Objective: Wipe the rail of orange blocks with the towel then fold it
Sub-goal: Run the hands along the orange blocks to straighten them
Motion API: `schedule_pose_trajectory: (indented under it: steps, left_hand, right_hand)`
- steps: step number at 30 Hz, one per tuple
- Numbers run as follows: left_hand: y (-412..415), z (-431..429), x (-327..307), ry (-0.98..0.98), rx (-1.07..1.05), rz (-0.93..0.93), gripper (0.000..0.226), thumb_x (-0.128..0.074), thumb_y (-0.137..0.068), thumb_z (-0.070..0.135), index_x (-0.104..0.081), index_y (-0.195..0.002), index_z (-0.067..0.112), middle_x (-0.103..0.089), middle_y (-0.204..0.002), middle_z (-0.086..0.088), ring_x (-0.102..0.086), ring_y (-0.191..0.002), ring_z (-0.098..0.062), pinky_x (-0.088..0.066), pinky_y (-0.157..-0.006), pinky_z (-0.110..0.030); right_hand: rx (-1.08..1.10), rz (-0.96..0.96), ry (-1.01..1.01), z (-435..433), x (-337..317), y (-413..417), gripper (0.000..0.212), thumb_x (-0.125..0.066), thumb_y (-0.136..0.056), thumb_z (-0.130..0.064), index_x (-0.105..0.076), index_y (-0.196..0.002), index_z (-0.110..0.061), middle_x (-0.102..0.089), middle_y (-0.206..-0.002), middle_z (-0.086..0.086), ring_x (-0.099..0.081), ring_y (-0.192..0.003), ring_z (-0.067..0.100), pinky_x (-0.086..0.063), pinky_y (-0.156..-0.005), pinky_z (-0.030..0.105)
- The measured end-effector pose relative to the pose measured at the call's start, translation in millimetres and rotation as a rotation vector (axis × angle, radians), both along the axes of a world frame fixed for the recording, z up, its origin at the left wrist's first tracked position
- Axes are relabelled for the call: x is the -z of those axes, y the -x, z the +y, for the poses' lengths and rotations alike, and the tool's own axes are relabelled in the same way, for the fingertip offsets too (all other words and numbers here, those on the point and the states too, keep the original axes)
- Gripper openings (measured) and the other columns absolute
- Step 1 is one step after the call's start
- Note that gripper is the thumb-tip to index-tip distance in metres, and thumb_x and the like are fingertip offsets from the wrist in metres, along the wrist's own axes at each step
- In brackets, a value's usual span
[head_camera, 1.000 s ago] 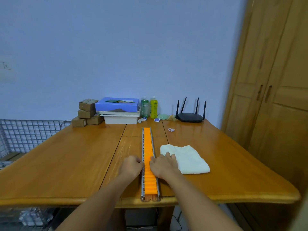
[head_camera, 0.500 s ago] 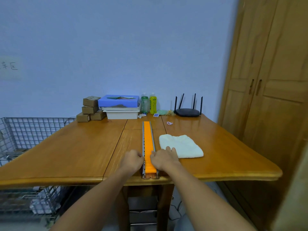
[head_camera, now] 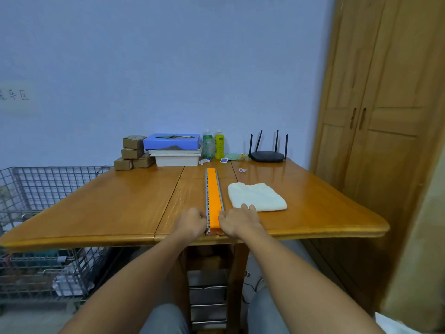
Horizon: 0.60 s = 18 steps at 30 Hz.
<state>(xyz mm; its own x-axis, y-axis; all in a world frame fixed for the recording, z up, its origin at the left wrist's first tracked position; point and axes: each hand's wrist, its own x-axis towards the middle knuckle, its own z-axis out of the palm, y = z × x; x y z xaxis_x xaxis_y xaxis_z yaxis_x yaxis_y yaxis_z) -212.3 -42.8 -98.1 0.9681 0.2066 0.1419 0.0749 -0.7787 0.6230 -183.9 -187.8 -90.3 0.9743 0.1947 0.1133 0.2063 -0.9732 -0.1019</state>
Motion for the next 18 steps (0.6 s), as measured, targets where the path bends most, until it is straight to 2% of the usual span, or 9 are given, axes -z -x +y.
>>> schedule_pose_trajectory:
  steps: [4, 7, 10, 12, 18]
  left_hand:
    - [11, -3, 1, -0.006, 0.022, -0.002, 0.009, -0.057, -0.098, 0.014, -0.065, -0.1, 0.018, -0.067, -0.09, -0.003, -0.062, -0.078, -0.013, -0.042, -0.057, -0.024]
    - [20, -5, 2, -0.012, 0.008, -0.017, 0.011, -0.058, -0.097, 0.014, -0.066, -0.104, 0.017, -0.067, -0.093, -0.003, -0.063, -0.084, -0.015, -0.049, -0.064, -0.028]
    - [30, -5, 5, -0.047, 0.014, -0.048, 0.018, -0.059, -0.097, 0.016, -0.068, -0.112, 0.017, -0.068, -0.095, -0.002, -0.064, -0.088, -0.016, -0.055, -0.073, -0.032]
    - [36, -7, 6, -0.066, 0.025, -0.063, 0.022, -0.059, -0.097, 0.018, -0.068, -0.118, 0.018, -0.068, -0.099, -0.001, -0.064, -0.089, -0.016, -0.055, -0.074, -0.031]
    - [54, -14, 4, -0.16, 0.055, -0.079, 0.021, -0.059, -0.099, 0.021, -0.065, -0.119, 0.018, -0.065, -0.101, 0.0, -0.063, -0.088, -0.014, -0.056, -0.074, -0.03]
  right_hand:
    - [-0.002, 0.009, 0.004, -4, -2, 14, 0.057, -0.021, -0.103, -0.049, -0.066, -0.122, -0.02, -0.061, -0.131, 0.006, -0.044, -0.126, 0.027, -0.024, -0.106, 0.048]
    - [-0.009, 0.001, 0.011, -8, -2, 28, 0.058, -0.019, -0.104, -0.047, -0.064, -0.128, -0.02, -0.06, -0.134, 0.007, -0.045, -0.128, 0.028, -0.025, -0.108, 0.048]
    - [-0.03, -0.038, 0.038, -12, -2, 42, 0.057, -0.02, -0.105, -0.046, -0.066, -0.123, -0.017, -0.063, -0.129, 0.009, -0.048, -0.123, 0.029, -0.03, -0.105, 0.046]
    - [-0.038, -0.049, 0.053, -15, -3, 48, 0.057, -0.021, -0.104, -0.047, -0.066, -0.122, -0.018, -0.063, -0.126, 0.009, -0.05, -0.121, 0.028, -0.031, -0.103, 0.046]
    - [-0.089, 0.011, 0.091, -22, -3, 65, 0.051, -0.026, -0.102, -0.05, -0.051, -0.144, -0.033, -0.058, -0.136, 0.008, -0.046, -0.129, 0.028, -0.028, -0.108, 0.046]
